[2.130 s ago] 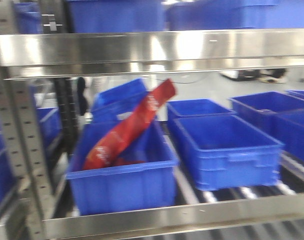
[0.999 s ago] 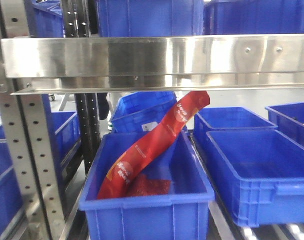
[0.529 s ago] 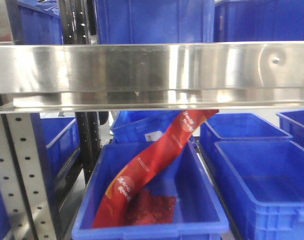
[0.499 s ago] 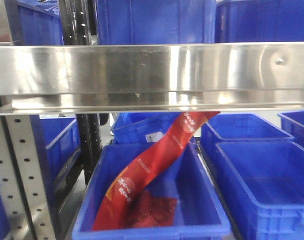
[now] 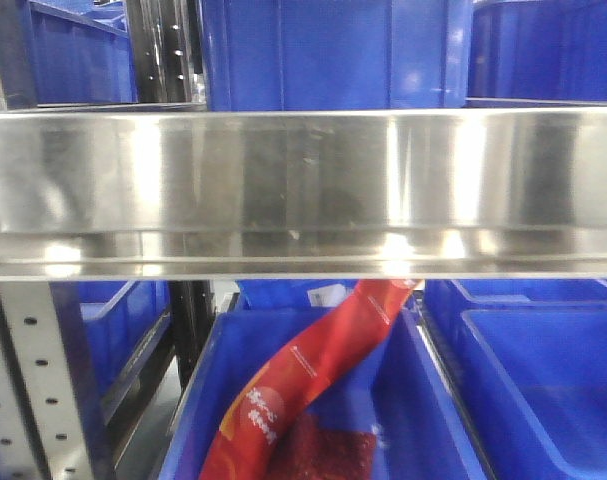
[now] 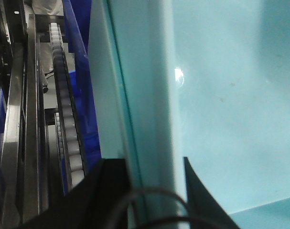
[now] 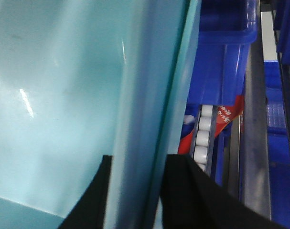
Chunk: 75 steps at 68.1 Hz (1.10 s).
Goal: Move two blue bins to right shelf middle
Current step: 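Align the base with the shelf level above the red-bag bin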
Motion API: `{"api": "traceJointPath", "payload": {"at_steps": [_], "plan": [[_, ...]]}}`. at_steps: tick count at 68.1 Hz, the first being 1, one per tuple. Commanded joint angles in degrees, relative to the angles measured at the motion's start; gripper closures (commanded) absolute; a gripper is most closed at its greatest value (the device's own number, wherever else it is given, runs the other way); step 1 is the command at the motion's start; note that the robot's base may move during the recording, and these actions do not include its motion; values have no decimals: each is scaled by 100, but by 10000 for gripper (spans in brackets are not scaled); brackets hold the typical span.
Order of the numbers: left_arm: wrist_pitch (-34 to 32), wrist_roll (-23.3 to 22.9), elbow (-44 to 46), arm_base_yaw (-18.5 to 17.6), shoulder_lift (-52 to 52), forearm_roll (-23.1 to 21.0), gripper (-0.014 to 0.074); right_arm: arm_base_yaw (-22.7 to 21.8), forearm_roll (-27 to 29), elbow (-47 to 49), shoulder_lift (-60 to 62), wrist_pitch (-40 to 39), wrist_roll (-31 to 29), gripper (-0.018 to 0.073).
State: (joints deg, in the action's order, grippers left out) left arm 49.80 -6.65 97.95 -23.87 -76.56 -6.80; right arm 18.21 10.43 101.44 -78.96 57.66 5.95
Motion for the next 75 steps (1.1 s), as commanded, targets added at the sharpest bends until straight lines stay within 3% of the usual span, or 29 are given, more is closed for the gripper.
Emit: {"api": "traceJointPath", "payload": {"at_steps": [1, 75], "plan": [[-763, 8, 106, 23, 135, -175, 707, -40, -96, 65, 65, -330, -1, 713], [-763, 8, 106, 23, 135, -175, 707, -40, -96, 65, 65, -330, -1, 713]]}}
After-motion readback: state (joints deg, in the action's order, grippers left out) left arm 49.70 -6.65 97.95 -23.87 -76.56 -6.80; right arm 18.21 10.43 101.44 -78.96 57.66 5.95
